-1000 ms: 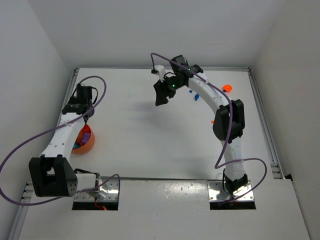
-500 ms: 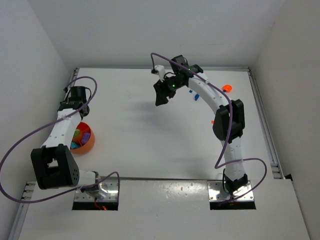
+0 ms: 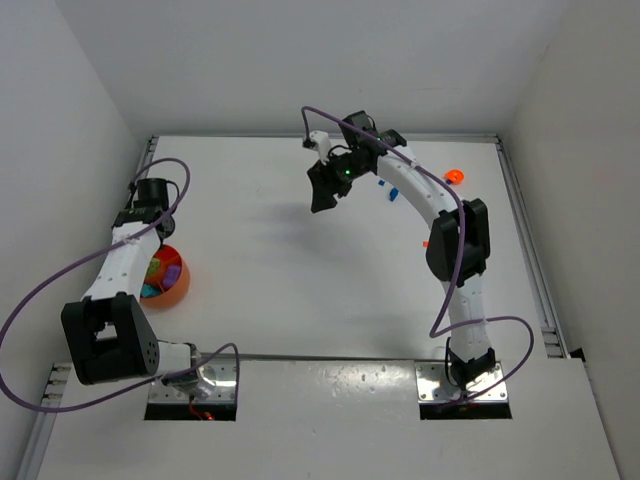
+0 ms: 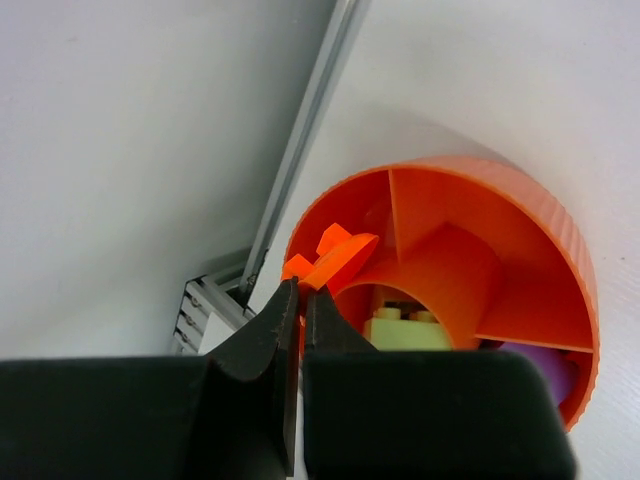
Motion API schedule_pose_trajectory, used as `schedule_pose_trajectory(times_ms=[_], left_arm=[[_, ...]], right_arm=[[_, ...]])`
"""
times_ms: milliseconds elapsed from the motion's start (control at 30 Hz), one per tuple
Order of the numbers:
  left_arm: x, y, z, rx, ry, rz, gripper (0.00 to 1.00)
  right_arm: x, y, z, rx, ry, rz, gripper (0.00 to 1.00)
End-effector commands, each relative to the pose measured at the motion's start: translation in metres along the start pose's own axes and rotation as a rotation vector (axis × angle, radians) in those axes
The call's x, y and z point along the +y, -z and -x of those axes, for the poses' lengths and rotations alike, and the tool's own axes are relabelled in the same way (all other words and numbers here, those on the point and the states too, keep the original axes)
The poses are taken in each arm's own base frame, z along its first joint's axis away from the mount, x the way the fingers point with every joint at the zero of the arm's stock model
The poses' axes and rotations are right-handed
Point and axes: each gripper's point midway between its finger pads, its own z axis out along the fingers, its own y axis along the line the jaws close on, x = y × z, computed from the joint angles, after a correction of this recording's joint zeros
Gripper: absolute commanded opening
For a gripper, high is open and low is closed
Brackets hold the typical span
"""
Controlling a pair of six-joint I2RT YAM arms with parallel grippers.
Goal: Sort the legos into containers by color
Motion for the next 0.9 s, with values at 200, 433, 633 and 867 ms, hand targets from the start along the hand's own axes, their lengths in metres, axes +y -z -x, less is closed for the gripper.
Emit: schedule_pose_trajectory(times_ms=[200, 433, 633, 867], left_arm=[[-0.023, -0.008, 0.005, 0.000, -0.016, -0.108, 0.00], [-0.035, -0.003, 0.020, -0.047, -0.034, -0.187, 0.00], [-0.038, 0.005, 0.032, -0.099, -0.043, -0.227, 0.00], [-0.025, 0.014, 0.046, -0.156, -0.019, -0.184, 0.00]], right_arm=[[0.009, 0.028, 0.015, -0.053, 0.050, -0.032, 0.64], [0.008, 0.028, 0.017, -0.060, 0.055, -0.034, 0.64], [0.008, 0.028, 0.017, -0.060, 0.055, -0.034, 0.64], [0.008, 0.028, 0.017, -0.060, 0.055, -0.034, 0.64]])
